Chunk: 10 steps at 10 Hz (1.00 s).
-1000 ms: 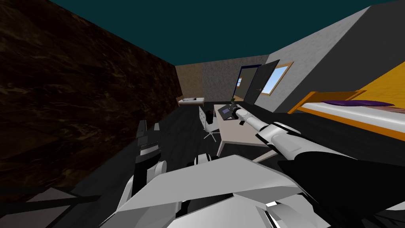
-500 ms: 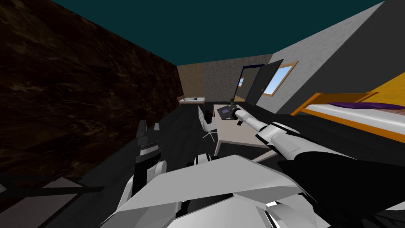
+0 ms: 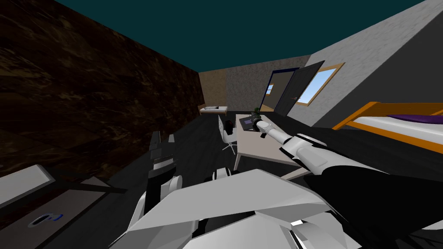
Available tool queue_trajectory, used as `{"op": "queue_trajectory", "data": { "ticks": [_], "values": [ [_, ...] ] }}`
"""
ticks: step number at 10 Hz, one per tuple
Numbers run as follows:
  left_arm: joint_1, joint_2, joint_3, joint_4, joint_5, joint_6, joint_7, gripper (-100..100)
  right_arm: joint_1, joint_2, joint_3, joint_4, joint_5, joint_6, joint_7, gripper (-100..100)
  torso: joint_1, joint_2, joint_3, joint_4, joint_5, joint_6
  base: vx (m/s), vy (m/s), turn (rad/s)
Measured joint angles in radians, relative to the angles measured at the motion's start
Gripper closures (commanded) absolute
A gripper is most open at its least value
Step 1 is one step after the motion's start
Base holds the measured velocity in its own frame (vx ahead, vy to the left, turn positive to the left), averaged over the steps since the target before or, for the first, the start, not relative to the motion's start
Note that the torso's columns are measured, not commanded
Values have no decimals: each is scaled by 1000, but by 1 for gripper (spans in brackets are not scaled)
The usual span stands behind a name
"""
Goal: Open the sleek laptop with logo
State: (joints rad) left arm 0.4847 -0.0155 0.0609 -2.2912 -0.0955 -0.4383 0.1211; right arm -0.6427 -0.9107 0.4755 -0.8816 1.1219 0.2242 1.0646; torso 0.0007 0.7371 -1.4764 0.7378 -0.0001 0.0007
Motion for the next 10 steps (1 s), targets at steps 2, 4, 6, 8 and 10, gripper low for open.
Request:
{"op": "queue_trajectory", "data": {
  "ticks": [2, 4, 6, 8, 10],
  "values": [
    [0, 0, 0, 0, 0, 0, 0, 0, -10, -10, -6, 13, 9, -18, -9, -100, 4, -1, -1, 0, 1, -1, 17, 57, -26],
    [0, 0, 0, 0, 0, 0, 0, 0, -31, -43, -4, 25, -22, -55, -1, -100, 1, 1, 0, 0, 1, -1, 14, 76, -15],
    [0, 0, 0, 0, 0, 0, 0, 0, -55, -78, -1, 42, -49, -97, 1, -100, -1, 2, 1, 0, 0, -1, 6, 72, -19],
    [0, 0, 0, 0, 0, 0, 0, 0, -65, -90, -43, 68, -1, -154, -17, -100, -2, 1, 1, 0, 0, -1, 4, 30, -5],
    [0, 0, 0, 0, 0, 0, 0, 0, -66, -104, -19, 56, -43, -143, -6, -100, -3, 1, 0, 0, -1, -1, 1, -3, 2]
  ]
}}
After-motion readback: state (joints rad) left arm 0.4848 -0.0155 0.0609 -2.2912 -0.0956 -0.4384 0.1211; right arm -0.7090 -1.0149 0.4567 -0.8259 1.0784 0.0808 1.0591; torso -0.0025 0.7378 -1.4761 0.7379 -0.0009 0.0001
